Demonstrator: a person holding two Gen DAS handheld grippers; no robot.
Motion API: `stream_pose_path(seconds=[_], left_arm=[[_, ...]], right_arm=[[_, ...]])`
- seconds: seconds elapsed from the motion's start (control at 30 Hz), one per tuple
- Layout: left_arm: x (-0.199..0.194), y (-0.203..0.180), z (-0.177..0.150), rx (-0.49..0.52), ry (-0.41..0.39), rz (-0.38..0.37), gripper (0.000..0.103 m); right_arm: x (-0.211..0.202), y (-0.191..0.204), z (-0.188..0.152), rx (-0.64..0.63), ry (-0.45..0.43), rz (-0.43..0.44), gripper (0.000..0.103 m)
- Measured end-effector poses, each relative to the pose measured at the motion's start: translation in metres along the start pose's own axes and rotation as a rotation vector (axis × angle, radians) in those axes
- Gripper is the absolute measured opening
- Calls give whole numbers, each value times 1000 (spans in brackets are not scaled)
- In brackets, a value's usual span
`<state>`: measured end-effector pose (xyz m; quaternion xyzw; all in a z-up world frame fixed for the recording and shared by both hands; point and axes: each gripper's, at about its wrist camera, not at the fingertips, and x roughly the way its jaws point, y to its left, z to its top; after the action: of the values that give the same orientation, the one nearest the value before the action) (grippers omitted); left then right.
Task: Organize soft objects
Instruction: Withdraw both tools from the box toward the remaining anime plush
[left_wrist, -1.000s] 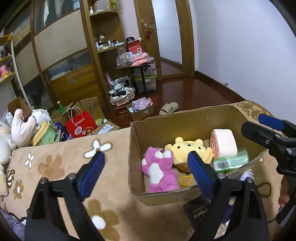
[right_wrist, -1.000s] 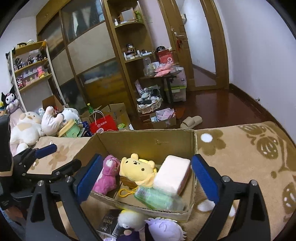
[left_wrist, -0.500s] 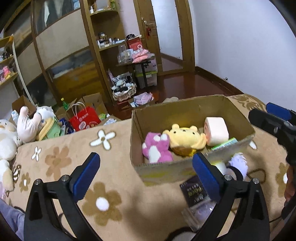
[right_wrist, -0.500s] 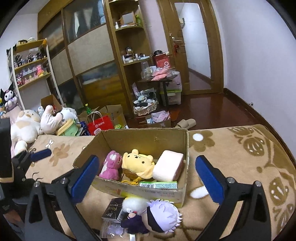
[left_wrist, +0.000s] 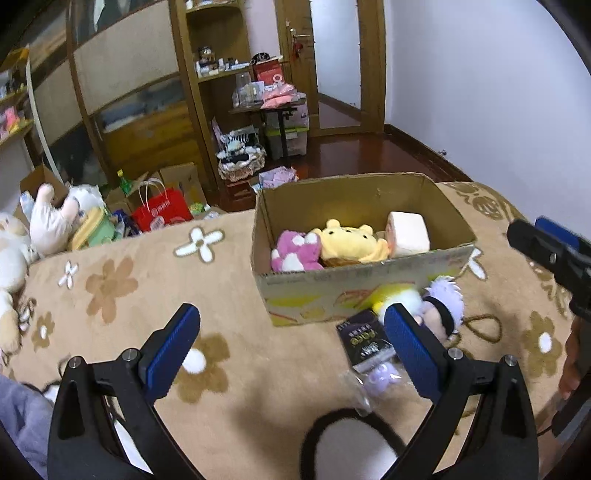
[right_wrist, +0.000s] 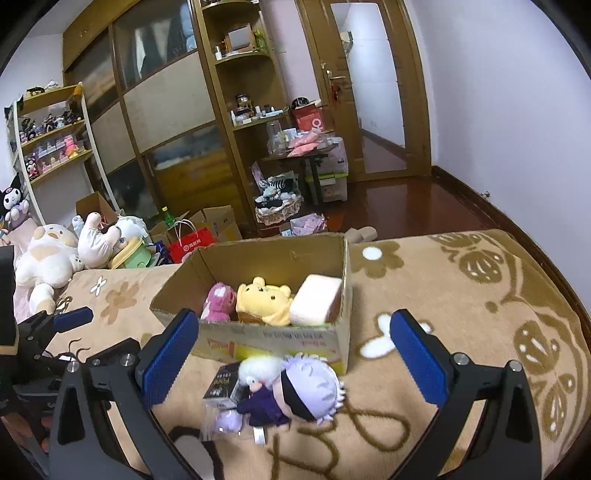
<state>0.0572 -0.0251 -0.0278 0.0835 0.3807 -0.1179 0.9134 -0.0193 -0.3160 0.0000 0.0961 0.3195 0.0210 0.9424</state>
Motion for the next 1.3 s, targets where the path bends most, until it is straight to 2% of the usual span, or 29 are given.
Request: stream_pose_path(seconds=[0.43, 0.6, 0.93, 1.17, 1.3], left_arm=[[5, -2, -5, -10, 55, -29, 99], [21, -1, -5, -33, 103, -68, 99], [48, -12, -2, -9, 140, -92, 99], [71, -24, -1, 32, 199, -109, 99], [87, -28, -2, 40, 232, -116, 99]], right_arm=[[-5, -9, -18, 36, 45, -19, 103], [7, -7, -22, 21, 70, -26, 103], [35, -14, -22, 55, 117, -32, 103], [53, -22, -26, 96, 179, -39, 103], [66, -26, -29, 102, 229, -13, 103]])
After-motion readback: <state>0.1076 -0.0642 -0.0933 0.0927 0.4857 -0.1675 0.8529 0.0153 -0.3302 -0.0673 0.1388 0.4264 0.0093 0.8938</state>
